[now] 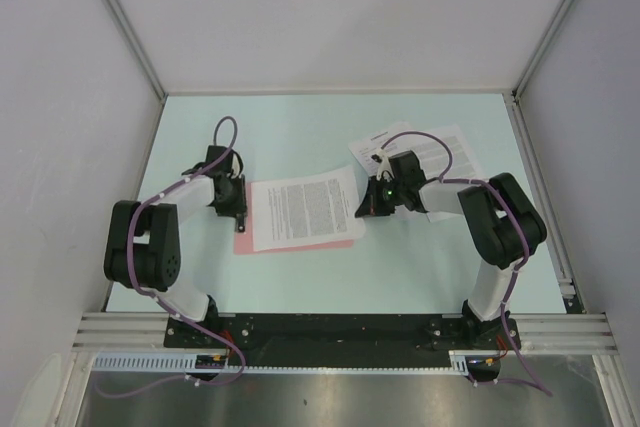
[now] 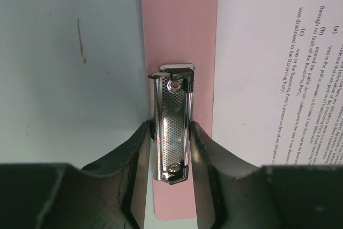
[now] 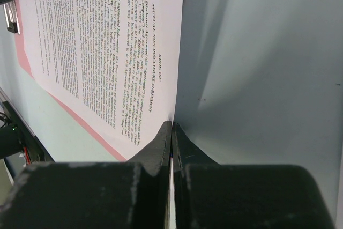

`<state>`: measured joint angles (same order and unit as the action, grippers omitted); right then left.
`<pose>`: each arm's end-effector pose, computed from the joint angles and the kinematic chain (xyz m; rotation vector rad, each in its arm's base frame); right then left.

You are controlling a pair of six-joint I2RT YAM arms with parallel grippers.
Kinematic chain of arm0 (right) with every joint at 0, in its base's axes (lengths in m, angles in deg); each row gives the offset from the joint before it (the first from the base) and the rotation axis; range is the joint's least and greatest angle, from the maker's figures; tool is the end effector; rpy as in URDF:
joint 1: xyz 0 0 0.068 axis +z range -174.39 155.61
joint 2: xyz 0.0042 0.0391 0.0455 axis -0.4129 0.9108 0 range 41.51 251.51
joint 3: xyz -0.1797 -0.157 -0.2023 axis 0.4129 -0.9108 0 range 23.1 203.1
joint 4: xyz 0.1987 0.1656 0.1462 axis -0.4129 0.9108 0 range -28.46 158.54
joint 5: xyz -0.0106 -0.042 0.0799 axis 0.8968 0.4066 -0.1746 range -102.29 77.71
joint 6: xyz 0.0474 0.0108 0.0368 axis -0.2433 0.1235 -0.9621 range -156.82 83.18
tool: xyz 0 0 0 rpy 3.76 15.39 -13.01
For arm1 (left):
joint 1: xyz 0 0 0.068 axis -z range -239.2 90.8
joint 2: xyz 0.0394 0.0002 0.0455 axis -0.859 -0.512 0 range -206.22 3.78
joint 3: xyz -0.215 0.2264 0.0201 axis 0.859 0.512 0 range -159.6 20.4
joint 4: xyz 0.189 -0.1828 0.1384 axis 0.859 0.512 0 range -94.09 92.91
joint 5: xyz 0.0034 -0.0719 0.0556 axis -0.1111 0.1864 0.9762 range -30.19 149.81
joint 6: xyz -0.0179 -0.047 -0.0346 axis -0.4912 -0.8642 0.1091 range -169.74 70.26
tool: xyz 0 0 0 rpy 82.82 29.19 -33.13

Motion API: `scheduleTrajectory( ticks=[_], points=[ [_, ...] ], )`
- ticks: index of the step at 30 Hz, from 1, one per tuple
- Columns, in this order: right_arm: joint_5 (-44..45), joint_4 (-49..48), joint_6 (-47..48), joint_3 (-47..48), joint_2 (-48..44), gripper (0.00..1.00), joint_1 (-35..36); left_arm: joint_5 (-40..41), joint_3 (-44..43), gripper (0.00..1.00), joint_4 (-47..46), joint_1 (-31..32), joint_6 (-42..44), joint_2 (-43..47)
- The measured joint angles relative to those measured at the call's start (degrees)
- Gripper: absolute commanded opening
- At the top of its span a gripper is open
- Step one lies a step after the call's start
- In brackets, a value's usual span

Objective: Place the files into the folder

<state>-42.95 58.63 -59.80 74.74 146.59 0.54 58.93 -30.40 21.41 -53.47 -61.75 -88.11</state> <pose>0.3420 0.1845 0.1294 -0.2930 2.5377 1.0070 0.3284 -0.0336 0.1681 -0.1455 2.7343 -0.1083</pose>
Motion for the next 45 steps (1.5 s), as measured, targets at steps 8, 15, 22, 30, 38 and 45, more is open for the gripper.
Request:
scheduleTrajectory(
  ticks=[8, 15, 22, 30, 38, 45],
  points=[
    [0.24, -0.55, -0.90, -0.20, 0.00, 0.00, 0.55, 2.69, -1.07, 0.42, 1.33, 1.79, -0.02, -1.18],
    [0.76, -0.66, -1.88, -0.20, 0.00, 0.00, 1.01, 2.40, -1.88, 0.09, 2.10, 1.97, -0.31, -1.86],
    [1.57, -0.90, -3.10, -0.20, 0.00, 0.00, 1.49, 0.96, -1.11, 0.00, 1.29, 1.42, -0.17, -1.11],
    [2.40, -1.18, -4.35, -0.20, 0.02, 0.00, 1.92, -6.56, 3.19, 0.00, -3.98, -1.88, -1.38, 1.95],
    [2.38, -1.14, -4.39, -0.22, 0.09, 0.00, 0.79, -11.89, 5.03, 0.00, -7.19, -3.96, -1.62, 2.67],
    [2.05, -1.27, -4.39, -0.28, 0.24, 0.00, -0.74, -17.00, 6.34, 0.00, -9.81, -5.68, -2.73, 2.67]
  ],
)
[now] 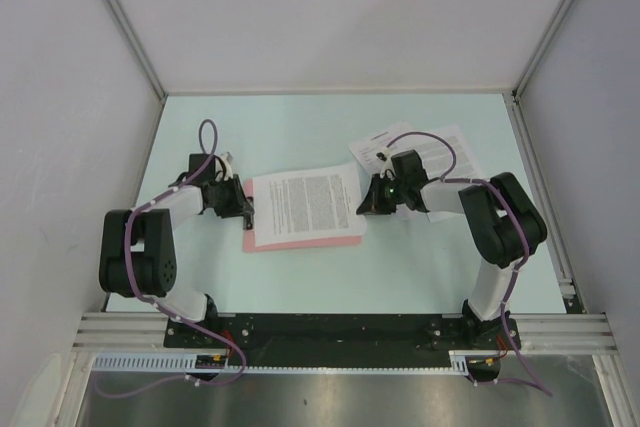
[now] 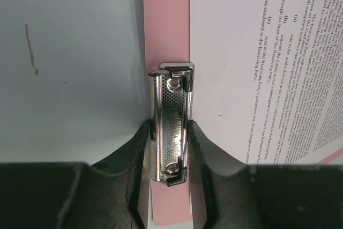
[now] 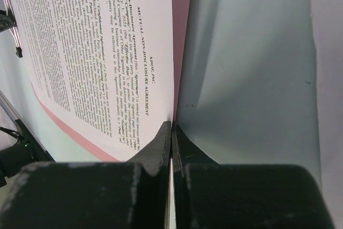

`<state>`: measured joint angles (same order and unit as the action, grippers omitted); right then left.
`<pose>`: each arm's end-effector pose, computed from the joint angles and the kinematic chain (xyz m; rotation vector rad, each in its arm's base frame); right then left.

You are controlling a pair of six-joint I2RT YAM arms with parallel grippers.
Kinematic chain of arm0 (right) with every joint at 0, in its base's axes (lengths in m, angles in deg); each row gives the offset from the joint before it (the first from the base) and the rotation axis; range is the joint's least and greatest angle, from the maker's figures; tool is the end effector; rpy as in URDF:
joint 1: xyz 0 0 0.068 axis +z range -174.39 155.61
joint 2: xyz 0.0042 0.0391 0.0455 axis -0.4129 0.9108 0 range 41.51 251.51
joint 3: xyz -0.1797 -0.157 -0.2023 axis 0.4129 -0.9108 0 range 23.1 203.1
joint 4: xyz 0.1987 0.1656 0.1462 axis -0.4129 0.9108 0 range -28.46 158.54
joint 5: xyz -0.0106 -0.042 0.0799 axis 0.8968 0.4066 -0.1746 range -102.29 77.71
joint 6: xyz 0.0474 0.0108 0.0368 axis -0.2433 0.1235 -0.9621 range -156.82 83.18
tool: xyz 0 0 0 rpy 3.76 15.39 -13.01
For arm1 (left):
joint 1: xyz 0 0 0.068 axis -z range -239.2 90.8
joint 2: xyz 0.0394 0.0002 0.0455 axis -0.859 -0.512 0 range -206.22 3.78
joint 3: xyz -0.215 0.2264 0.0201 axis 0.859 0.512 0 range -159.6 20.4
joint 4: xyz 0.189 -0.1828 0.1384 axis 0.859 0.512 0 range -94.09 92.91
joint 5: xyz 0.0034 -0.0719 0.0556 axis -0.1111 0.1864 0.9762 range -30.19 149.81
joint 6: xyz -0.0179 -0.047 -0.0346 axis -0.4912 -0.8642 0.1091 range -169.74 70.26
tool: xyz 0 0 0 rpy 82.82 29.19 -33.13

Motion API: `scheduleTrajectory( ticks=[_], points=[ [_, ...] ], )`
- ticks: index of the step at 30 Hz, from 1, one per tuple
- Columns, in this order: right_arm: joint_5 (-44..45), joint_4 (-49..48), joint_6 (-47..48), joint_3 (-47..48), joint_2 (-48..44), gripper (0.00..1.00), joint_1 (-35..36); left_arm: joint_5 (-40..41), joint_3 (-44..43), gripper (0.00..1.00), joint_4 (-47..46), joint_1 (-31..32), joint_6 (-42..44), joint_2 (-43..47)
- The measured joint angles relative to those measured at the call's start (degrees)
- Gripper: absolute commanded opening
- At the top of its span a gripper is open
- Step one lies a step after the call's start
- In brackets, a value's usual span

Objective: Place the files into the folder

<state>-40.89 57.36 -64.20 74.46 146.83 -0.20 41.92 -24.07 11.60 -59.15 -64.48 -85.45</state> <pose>0.3460 0.1793 0.1275 -0.1664 2.5505 0.9893 0.3168 -0.0143 0.1600 -0.2276 2.6196 -0.4993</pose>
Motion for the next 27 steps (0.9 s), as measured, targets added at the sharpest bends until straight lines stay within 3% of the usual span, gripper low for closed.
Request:
scheduleTrajectory(
  ticks=[27],
  points=[
    [-3.34, -4.57, -1.31, -4.63, -1.18, 0.00, -3.04, -6.36, 0.85, 0.00, -1.66, -1.86, -0.83, -0.79]
  ],
)
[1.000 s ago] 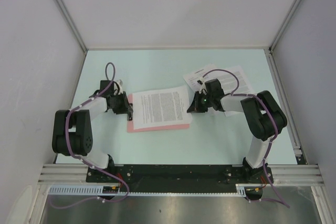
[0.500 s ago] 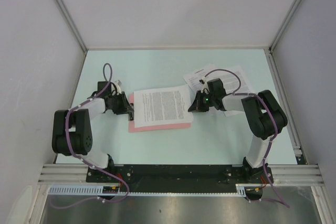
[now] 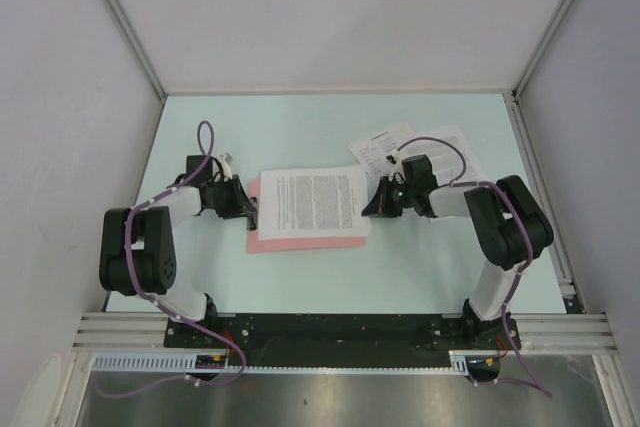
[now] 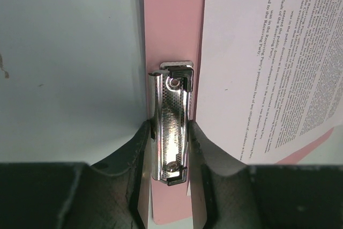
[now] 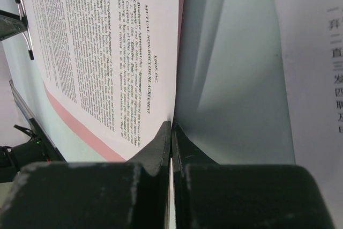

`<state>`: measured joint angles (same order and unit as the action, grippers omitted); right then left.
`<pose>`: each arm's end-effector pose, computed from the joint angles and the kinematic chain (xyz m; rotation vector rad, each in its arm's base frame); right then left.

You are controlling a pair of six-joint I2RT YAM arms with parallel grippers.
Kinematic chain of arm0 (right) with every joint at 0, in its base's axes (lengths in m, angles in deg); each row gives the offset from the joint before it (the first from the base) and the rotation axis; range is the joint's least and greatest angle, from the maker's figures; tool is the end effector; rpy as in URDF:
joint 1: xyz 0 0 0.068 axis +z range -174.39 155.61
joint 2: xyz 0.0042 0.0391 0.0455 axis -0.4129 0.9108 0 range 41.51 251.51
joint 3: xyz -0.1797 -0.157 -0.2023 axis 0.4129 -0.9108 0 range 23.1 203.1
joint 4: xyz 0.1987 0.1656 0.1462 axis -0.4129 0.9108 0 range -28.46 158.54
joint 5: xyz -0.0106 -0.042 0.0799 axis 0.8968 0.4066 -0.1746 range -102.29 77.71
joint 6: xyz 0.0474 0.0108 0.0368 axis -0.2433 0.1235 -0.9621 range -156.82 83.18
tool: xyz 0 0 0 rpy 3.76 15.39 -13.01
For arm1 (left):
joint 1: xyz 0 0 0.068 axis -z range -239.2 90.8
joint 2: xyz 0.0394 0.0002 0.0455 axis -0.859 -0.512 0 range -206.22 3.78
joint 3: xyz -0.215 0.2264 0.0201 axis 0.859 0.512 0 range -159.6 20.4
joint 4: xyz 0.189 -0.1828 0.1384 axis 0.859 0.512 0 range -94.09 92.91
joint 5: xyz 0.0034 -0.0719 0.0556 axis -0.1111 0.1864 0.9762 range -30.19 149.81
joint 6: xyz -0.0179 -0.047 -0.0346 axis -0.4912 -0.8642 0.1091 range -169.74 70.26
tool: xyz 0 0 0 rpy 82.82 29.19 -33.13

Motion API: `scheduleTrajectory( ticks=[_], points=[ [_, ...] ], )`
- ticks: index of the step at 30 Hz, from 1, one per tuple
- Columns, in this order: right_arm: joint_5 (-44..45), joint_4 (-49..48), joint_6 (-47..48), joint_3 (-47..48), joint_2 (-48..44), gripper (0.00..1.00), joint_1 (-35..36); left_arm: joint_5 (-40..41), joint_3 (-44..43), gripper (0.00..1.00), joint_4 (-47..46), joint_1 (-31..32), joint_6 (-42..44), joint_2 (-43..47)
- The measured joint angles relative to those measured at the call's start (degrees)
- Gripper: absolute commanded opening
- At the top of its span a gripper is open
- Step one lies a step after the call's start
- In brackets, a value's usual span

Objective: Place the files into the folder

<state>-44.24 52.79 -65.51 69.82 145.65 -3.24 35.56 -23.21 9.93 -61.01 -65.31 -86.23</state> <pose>0.3380 0.1566 0.1189 -0.1054 2.5281 1.0527 0.3160 -0.0087 0.1547 -0.2478 2.6020 -0.6392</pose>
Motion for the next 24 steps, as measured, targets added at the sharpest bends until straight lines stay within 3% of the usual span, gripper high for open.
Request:
scheduleTrajectory(
  ticks=[12, 24],
  points=[
    [-5.16, -5.29, -4.09, -4.42, -0.31, 0.00, -1.84, -0.31, 0.00, 0.00, 0.04, 0.02, 0.00, 0.00],
    [-2.32, -4.17, -2.73, -3.48, -1.07, 0.00, 0.79, -0.26, 0.02, 0.00, 0.09, 0.00, 0.00, 0.00]
  ],
)
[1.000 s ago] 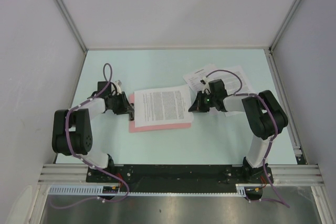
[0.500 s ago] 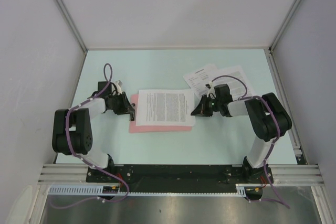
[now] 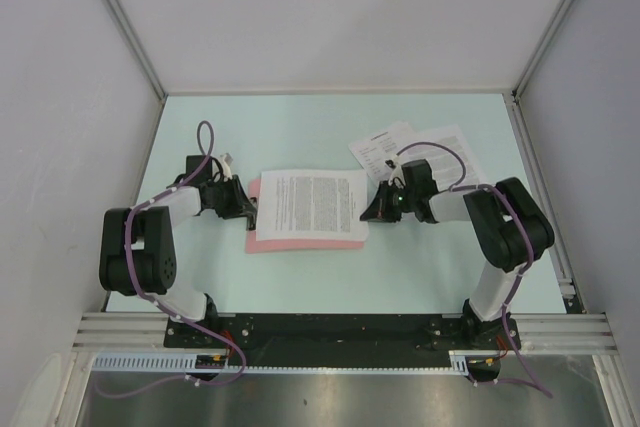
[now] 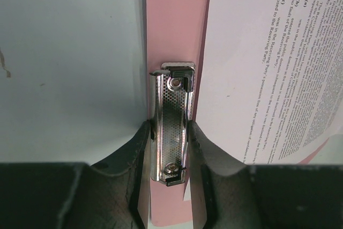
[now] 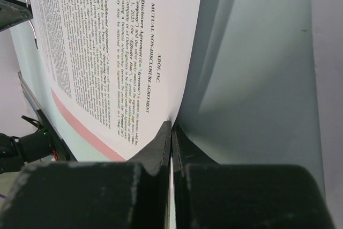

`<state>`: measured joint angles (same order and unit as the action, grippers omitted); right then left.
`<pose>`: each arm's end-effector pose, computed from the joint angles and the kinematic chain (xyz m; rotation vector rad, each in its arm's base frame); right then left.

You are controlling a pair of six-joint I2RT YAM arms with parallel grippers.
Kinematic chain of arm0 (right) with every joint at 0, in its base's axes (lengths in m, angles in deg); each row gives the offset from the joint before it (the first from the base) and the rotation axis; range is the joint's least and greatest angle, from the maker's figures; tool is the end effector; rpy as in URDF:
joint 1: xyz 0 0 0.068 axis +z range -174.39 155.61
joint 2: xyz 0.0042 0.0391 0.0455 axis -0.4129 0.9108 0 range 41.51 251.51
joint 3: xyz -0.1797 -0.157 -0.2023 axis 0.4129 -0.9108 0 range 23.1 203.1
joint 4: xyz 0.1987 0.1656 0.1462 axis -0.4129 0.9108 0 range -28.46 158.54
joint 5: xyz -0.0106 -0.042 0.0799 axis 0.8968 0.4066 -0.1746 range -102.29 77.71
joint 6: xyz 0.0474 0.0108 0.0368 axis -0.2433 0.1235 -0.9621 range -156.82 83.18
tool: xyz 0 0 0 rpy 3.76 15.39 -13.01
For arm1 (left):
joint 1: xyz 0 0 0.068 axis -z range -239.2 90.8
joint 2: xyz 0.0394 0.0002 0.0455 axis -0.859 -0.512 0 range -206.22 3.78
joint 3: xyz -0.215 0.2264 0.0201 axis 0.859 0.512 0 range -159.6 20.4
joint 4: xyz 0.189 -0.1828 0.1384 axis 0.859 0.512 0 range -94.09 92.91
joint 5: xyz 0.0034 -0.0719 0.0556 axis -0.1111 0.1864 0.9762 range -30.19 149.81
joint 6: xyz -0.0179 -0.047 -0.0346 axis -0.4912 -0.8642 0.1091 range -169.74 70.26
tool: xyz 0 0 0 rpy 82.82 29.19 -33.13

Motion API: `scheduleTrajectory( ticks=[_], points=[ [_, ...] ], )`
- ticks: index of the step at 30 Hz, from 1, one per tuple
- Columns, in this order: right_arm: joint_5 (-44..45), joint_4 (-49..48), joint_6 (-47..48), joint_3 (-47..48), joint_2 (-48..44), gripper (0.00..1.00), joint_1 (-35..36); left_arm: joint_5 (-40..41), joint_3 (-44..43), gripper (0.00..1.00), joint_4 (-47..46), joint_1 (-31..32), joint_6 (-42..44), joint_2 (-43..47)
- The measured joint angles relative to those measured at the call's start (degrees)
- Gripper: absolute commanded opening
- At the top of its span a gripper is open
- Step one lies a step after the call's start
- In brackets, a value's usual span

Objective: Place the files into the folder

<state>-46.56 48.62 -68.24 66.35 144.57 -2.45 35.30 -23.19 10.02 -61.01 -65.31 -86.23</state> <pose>0.3237 0.1580 0.1151 -0.0965 2.5136 1.1306 0.3157 -0.0089 0.1546 -0.2469 2.6033 -0.6453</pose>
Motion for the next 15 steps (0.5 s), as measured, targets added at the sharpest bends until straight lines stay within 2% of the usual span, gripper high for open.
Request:
scheduleTrajectory(
  ticks=[4, 12, 15],
  points=[
    [2.54, 1.20, 1.60, 0.44, -0.81, 0.00, 1.20, 0.09, 0.00, 0.00, 0.00, -0.15, 0.00, 0.02],
    [17.42, 3.37, 6.95, -1.36, -6.88, 0.00, 8.44, 0.04, 0.00, 0.00, 0.00, -0.22, 0.02, 0.02],
    [19.23, 3.39, 8.22, -1.90, -7.78, 0.00, 9.35, 0.02, 0.00, 0.00, 0.00, -0.22, 0.02, 0.07]
  ],
)
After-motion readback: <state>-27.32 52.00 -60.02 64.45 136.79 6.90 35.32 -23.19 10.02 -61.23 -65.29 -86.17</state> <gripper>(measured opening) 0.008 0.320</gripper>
